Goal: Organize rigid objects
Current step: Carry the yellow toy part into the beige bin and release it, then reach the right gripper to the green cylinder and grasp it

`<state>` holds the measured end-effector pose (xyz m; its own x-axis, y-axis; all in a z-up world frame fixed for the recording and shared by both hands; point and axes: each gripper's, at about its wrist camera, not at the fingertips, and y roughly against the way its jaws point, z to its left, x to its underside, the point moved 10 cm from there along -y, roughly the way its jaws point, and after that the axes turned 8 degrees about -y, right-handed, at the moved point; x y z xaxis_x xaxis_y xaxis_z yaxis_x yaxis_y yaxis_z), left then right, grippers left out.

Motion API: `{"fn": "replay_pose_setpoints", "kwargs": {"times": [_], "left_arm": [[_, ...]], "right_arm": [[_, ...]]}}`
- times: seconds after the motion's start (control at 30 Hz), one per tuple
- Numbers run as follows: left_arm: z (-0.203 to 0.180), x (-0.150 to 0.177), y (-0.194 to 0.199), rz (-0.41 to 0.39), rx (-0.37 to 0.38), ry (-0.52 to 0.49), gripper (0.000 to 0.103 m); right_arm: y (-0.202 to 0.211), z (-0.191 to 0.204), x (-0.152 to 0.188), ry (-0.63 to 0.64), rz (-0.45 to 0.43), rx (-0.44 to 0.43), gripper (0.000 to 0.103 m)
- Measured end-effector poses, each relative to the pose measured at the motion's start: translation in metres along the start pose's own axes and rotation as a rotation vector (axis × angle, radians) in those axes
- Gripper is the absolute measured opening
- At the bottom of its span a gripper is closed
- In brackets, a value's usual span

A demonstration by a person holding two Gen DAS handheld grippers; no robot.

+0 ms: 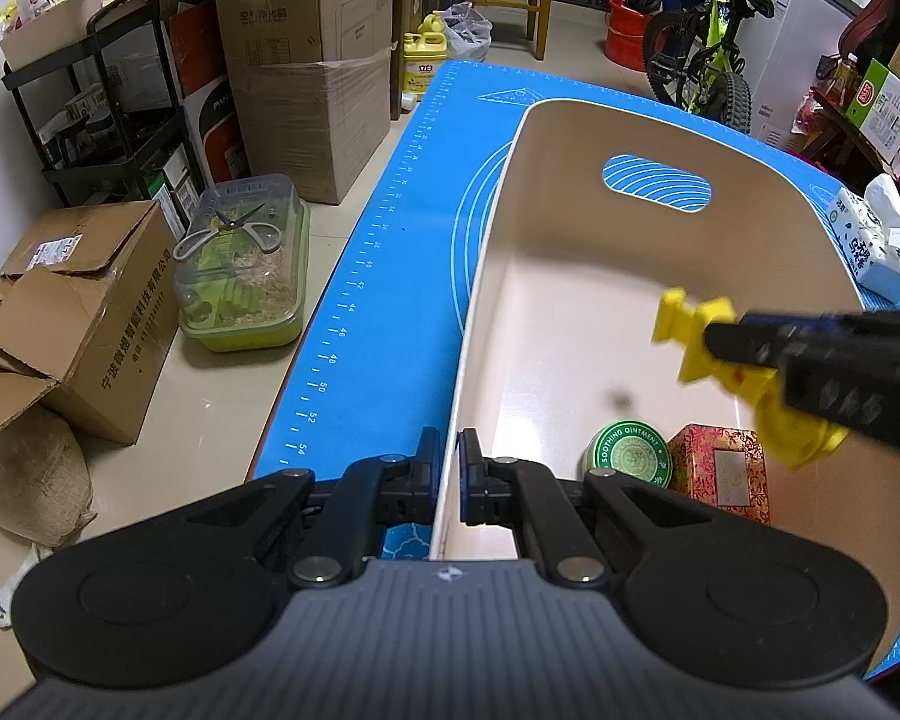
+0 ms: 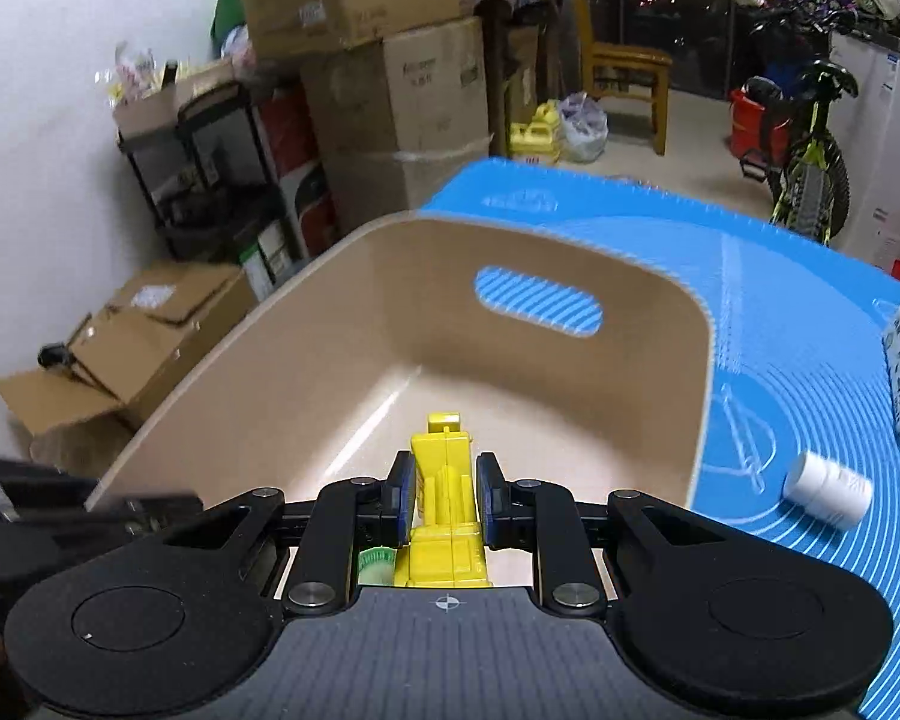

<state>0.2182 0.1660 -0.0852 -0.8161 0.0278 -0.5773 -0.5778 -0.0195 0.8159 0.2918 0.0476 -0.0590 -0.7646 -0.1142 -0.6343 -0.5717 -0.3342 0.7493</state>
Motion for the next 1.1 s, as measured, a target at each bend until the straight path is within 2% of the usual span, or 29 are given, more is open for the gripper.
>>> {"fn": "replay_pose_setpoints", "kwargs": {"times": [0.17, 0.27, 0.33, 0.4, 0.47, 0.63, 0.83, 1.1], "left_arm": [[0.0, 0.0, 0.0, 0.0, 0.0, 0.0, 0.007], [0.0, 0.0, 0.0, 0.0, 0.0, 0.0, 0.007], [0.0, 0.0, 0.0, 0.0, 0.0, 0.0, 0.007], [0.0, 0.0, 0.0, 0.0, 0.0, 0.0, 0.008], [0.0, 0.0, 0.0, 0.0, 0.001, 0.0, 0.007], [0.0, -0.001, 0.0, 0.0, 0.0, -0.001, 0.008], [0.0, -0.001, 0.0, 0.0, 0.0, 0.0, 0.008], [0.0, -0.001, 0.0, 0.001, 0.0, 0.0, 0.008]], "right_arm": [[-0.015, 0.0, 0.016, 0.013, 0.055, 0.025, 0.03], [-0.012, -0.002, 0.018, -0.007, 0.047, 0.025, 0.032], [-0.007, -0.005, 0.016, -0.021, 0.034, 0.021, 0.045], [0.002, -0.006, 0.013, -0.025, 0.014, 0.009, 0.049], [0.014, -0.009, 0.008, -0.027, -0.012, 0.014, 0.064], [0.049, -0.026, -0.007, -0.055, -0.076, 0.013, 0.067], [0.086, -0.08, -0.009, -0.113, -0.137, 0.082, 0.072], [0.098, -0.167, 0.023, -0.236, -0.112, 0.212, 0.072]]}}
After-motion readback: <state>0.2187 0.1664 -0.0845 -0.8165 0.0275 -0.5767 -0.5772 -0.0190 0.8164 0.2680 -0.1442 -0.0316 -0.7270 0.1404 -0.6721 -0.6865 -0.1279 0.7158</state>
